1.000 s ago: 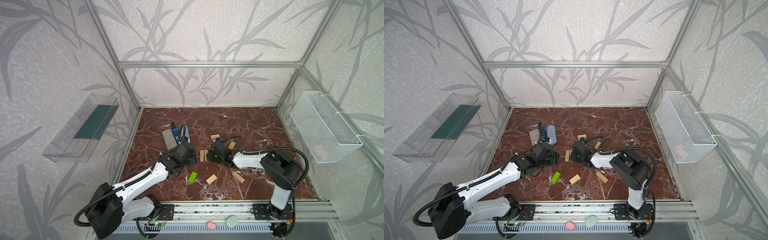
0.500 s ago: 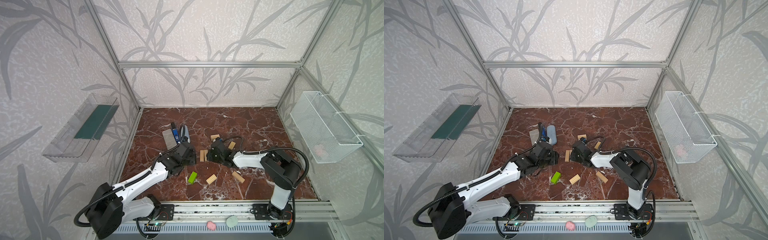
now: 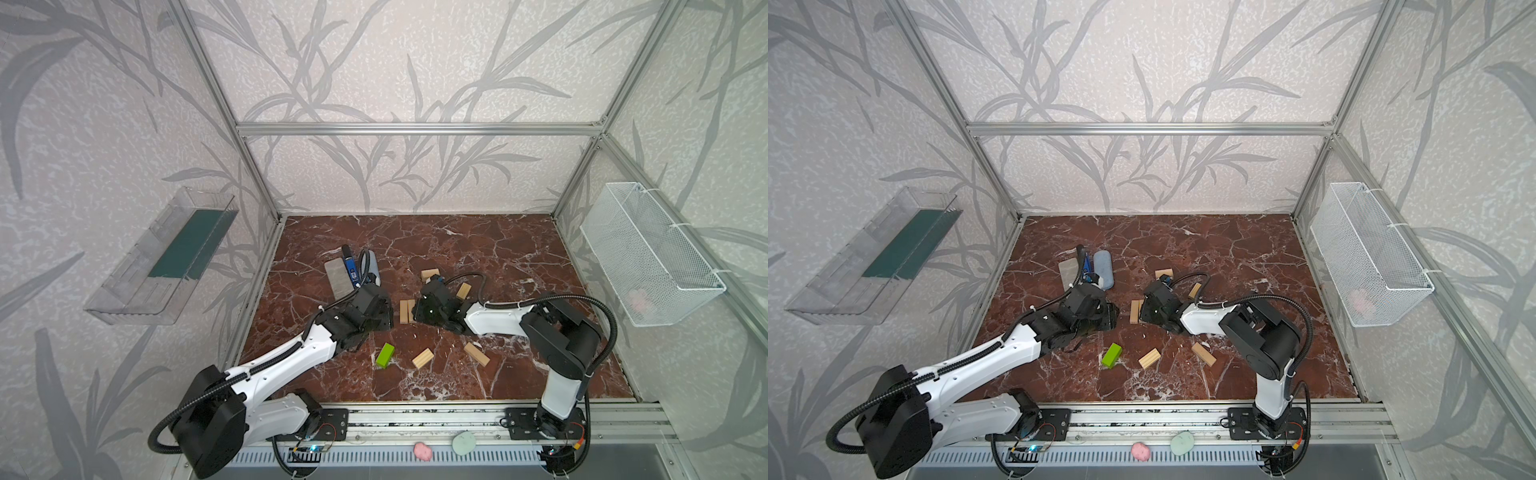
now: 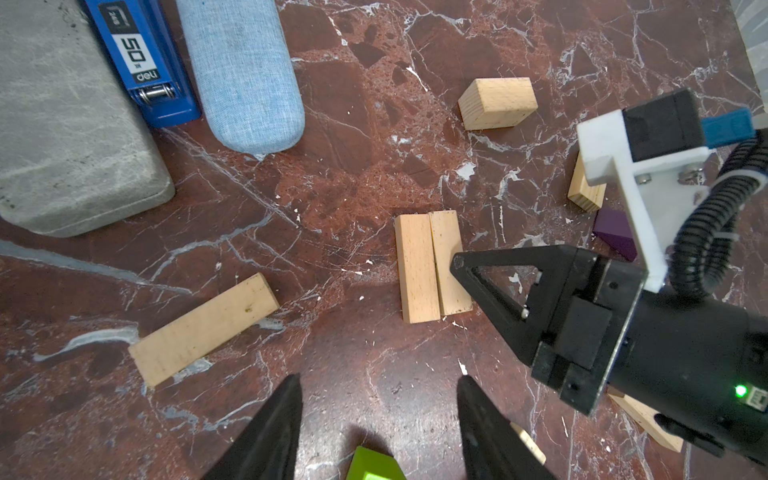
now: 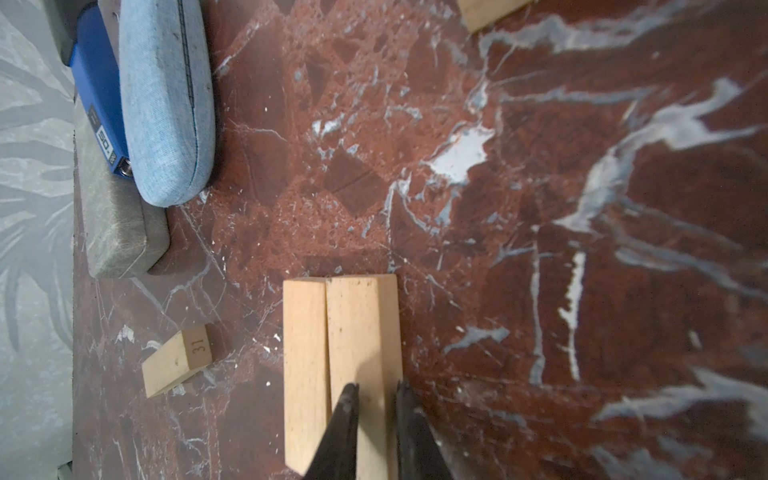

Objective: Build the wood block tower

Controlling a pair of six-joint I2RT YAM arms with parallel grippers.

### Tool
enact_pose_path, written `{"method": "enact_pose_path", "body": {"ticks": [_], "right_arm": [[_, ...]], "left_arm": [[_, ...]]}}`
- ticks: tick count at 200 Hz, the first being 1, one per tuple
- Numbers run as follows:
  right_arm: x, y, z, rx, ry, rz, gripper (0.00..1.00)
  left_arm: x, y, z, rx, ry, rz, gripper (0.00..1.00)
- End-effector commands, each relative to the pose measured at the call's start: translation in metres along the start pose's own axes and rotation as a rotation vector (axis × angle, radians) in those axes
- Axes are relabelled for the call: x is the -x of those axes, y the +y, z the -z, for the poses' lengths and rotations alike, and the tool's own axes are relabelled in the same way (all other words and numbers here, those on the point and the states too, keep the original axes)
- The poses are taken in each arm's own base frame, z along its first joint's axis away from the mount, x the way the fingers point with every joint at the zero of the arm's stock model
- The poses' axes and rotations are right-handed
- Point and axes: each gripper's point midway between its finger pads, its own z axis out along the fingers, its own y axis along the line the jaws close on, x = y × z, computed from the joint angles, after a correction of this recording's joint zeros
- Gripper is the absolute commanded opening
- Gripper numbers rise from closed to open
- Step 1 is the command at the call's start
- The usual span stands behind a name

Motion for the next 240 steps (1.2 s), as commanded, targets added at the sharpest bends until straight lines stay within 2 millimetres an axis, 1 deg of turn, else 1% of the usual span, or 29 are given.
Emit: {"method": "enact_pose_path", "body": {"ticks": [1, 16, 55, 119, 188, 199, 221, 240], "right_arm": [[-0.007, -0.002, -0.002, -0.028, 0.034, 0.005, 0.19], [-0.007, -0.003, -0.002, -0.032, 0.033, 0.0, 0.19], [-0.008, 0.004, -0.003, -0.012, 0.038, 0.004, 0.19], [-0.003, 0.006, 0.0, -0.021, 0.023, 0.02, 0.22], [-0.005, 0.01, -0.011, 0.004, 0.054, 0.034, 0.21], [-0.006, 0.008, -0.012, -0.002, 0.059, 0.031, 0.22], [-0.002, 0.012, -0.008, 0.014, 0.045, 0.032, 0.22], [0.004, 0.019, 0.003, 0.026, 0.026, 0.045, 0.24]], "left_arm": [[-0.003, 0.006, -0.002, 0.015, 0.004, 0.015, 0.58], [-0.003, 0.005, -0.002, 0.012, 0.003, 0.017, 0.58], [-0.003, 0.005, -0.002, 0.011, 0.005, 0.017, 0.58], [-0.003, 0.005, -0.002, 0.009, 0.007, 0.02, 0.58], [-0.003, 0.006, -0.002, 0.009, 0.006, 0.021, 0.58], [-0.003, 0.006, -0.002, 0.008, 0.007, 0.024, 0.58], [-0.003, 0.005, -0.002, 0.005, 0.008, 0.022, 0.58], [-0.001, 0.004, -0.001, 0.002, 0.004, 0.023, 0.58]]}}
